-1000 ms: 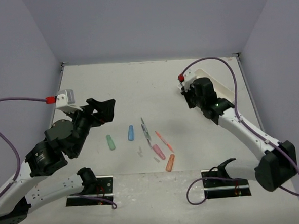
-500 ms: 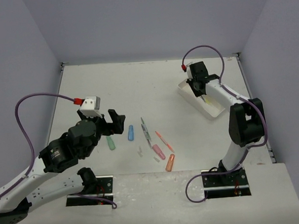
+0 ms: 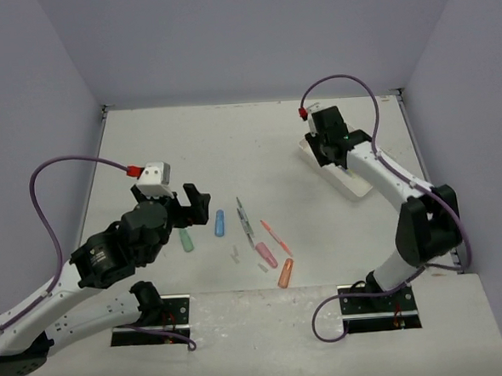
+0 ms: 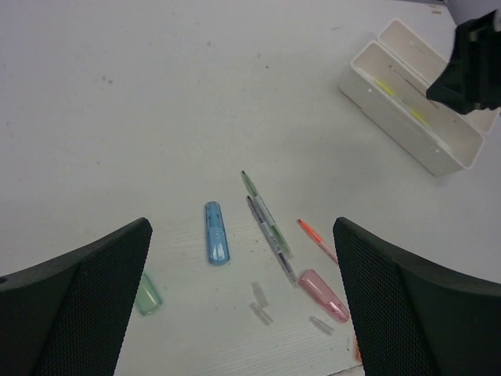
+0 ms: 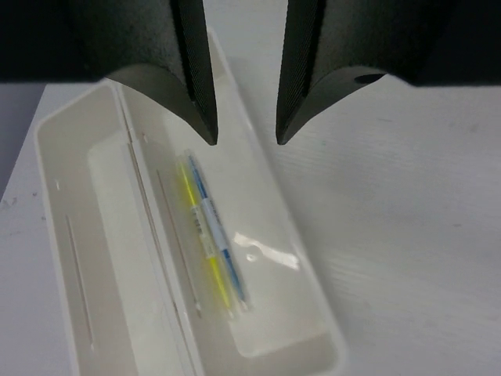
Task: Sort the stationery into containers
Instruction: Place the pen in the storage box, then pick up the pen from the corner of the board.
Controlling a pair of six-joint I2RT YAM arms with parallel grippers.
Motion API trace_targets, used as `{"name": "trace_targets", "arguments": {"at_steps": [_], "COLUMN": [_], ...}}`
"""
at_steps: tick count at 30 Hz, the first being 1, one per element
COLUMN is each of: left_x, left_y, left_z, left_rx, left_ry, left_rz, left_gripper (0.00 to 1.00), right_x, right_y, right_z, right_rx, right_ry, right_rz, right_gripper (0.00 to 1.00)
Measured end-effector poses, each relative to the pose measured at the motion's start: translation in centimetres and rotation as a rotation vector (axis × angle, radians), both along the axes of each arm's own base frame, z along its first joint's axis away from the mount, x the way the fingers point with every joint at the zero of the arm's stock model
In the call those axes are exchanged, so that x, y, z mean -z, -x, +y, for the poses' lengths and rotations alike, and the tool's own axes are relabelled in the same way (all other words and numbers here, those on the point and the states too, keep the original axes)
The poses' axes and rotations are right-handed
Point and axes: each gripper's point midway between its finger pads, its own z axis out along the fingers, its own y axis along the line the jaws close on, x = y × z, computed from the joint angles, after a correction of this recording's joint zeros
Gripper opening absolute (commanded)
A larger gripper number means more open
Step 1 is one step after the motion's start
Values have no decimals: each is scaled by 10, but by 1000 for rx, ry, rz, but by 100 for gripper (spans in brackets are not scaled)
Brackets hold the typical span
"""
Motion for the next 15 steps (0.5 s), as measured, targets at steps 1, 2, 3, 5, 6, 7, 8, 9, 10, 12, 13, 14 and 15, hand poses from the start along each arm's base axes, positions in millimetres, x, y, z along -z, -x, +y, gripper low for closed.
{"name": "trace_targets", "arguments": {"at_steps": [1, 2, 3, 5, 6, 7, 8, 9, 10, 12, 13, 14, 15], "left_x": [5, 10, 16, 28, 34, 39, 41, 42, 41, 38, 37, 37, 38], "left_y": [-1, -3, -4, -6, -7, -7, -7, -7, -7, -6, -5, -5, -5], "left_z": [0, -1, -3, -6, -8, -9, -9, -9, -9, -8, -7, -7, -6], "left_rx": [-15, -28, -39, -52, -56, -60, -61, -63, -66, -69, -71, -72, -76], "left_ry": [-6, -18, -31, -64, -80, -93, -99, -97, -89, -69, -64, -60, -57], "left_rz": [15, 33, 51, 86, 103, 117, 124, 126, 126, 123, 122, 123, 128], "left_gripper": [100, 100, 100, 100, 100, 100, 100, 100, 100, 100, 100, 100, 100], "right_x": [-18, -40, -58, -78, -78, -73, -63, -48, -31, 8, 28, 47, 61], "right_y": [11, 25, 41, 75, 92, 106, 118, 128, 134, 144, 150, 156, 161], "right_z": [20, 47, 72, 118, 135, 148, 159, 170, 178, 188, 189, 189, 188], "right_rx": [-29, -70, -117, -217, -252, -270, -272, -261, -245, -209, -192, -175, -163], "right_ry": [-48, -120, -193, -329, -375, -405, -425, -431, -421, -371, -336, -298, -268], "right_rz": [-49, -107, -152, -190, -183, -160, -120, -72, -23, 72, 120, 166, 203], "right_gripper": [50, 52, 51, 48, 43, 38, 38, 37, 37, 36, 36, 33, 32]}}
